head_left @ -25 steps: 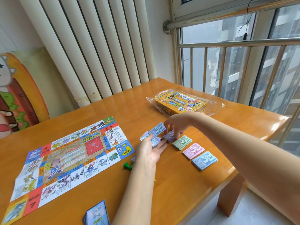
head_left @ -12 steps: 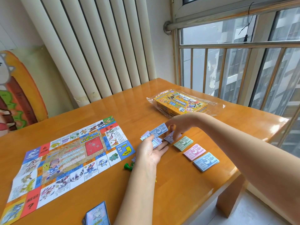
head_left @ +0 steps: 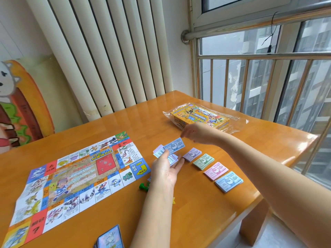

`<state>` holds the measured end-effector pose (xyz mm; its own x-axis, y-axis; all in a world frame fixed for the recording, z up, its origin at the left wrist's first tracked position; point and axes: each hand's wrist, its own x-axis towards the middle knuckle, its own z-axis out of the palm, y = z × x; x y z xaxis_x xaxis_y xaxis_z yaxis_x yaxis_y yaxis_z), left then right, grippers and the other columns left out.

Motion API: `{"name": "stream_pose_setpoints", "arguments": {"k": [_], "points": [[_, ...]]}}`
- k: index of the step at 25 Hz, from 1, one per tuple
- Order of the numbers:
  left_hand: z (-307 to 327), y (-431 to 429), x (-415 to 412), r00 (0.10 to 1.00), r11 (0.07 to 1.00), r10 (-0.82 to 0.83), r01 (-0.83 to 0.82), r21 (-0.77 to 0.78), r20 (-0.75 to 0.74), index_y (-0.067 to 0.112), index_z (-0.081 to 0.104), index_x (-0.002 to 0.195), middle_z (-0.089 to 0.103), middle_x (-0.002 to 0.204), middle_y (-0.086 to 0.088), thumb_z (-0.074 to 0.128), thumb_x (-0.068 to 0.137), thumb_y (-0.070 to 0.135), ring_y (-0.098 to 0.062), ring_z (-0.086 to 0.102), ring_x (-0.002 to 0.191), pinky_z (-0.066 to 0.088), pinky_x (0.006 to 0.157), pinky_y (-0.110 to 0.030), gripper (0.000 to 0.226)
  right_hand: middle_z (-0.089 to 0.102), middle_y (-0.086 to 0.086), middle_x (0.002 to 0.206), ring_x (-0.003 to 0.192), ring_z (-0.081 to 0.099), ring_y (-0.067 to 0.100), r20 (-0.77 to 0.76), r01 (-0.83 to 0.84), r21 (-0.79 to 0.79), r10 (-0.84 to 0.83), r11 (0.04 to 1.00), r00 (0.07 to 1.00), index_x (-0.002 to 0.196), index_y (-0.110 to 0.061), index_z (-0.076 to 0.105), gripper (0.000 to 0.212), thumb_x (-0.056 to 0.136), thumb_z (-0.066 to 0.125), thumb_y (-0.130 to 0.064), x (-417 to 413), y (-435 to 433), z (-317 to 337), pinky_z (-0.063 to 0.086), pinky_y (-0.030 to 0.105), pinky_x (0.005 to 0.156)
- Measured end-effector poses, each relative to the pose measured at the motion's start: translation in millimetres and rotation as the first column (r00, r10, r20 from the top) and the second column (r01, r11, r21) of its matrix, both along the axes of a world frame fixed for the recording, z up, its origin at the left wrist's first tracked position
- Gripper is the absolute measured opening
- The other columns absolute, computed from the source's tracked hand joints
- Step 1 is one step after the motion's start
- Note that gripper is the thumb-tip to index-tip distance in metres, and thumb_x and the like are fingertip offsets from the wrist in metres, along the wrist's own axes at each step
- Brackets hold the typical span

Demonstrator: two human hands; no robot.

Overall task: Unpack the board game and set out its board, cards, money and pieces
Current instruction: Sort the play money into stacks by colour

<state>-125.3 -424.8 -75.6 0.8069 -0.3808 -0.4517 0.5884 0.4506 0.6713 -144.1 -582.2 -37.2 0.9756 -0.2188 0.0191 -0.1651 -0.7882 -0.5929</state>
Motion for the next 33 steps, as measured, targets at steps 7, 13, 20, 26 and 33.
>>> {"name": "stream_pose_setpoints", "arguments": {"k": [7,13,20,26,33], "points": [[10.5,-3.5,-14.8,0.988,0.998,-0.059,0.056,0.026,0.145,0.002,0.059,0.094,0.061,0.076,-0.012,0.048,0.098,0.012,-0.016,0.058,0.061,0.048,0.048,-0.023,0.015,0.071,0.008,0.078,0.064,0.068,0.018,0.086,0.048,0.592,-0.122,0.804,0.989,0.092,0.000,0.066,0.022,0.087,0.069,-0.021,-40.1,32.3,-2.7,0.056,0.023,0.058],[12.9,3.0,-13.8,0.963,0.957,-0.267,0.263,-0.126,-0.023,-0.001,0.056,0.095,0.060,0.078,-0.011,0.029,0.096,0.015,-0.021,0.057,0.064,0.047,0.049,-0.024,0.032,0.068,0.007,0.068,0.058,0.064,0.013,0.209,0.096,0.623,-0.283,0.777,0.936,0.079,-0.007,0.068,0.006,0.081,0.073,-0.009,-63.9,16.8,1.1,0.054,0.019,0.058],[12.3,1.8,-20.9,0.907,0.951,-0.307,0.300,0.072,0.289,-0.001,0.057,0.103,0.070,0.082,-0.014,0.041,0.095,-0.006,-0.024,0.070,0.074,0.057,0.068,-0.034,0.018,0.064,0.006,0.068,0.059,0.056,0.010,0.199,0.074,0.628,-0.252,0.775,0.947,0.092,0.001,0.072,0.016,0.086,0.067,-0.013,-91.7,0.2,-0.7,0.046,0.018,0.056],[6.9,2.3,-23.5,0.825,0.929,-0.343,0.226,0.293,0.450,0.011,0.067,0.089,0.073,0.077,-0.003,0.065,0.085,0.001,-0.012,0.069,0.067,0.056,0.061,-0.025,0.011,0.064,0.003,0.065,0.057,0.054,0.009,0.229,0.057,0.481,-0.188,0.875,0.955,0.087,-0.007,0.074,0.010,0.084,0.070,-0.016,-107.6,-3.8,9.0,0.044,0.019,0.056],[10.2,0.9,-33.4,0.583,0.850,-0.505,0.209,0.483,0.636,0.015,0.064,0.078,0.061,0.055,0.009,0.073,0.079,0.003,-0.003,0.050,0.045,0.044,0.046,-0.016,0.015,0.068,-0.003,0.066,0.059,0.059,0.007,0.177,0.048,0.255,-0.096,0.966,0.979,0.085,-0.018,0.074,0.007,0.079,0.076,-0.014,-109.1,2.1,11.8,0.051,0.025,0.061]]}}
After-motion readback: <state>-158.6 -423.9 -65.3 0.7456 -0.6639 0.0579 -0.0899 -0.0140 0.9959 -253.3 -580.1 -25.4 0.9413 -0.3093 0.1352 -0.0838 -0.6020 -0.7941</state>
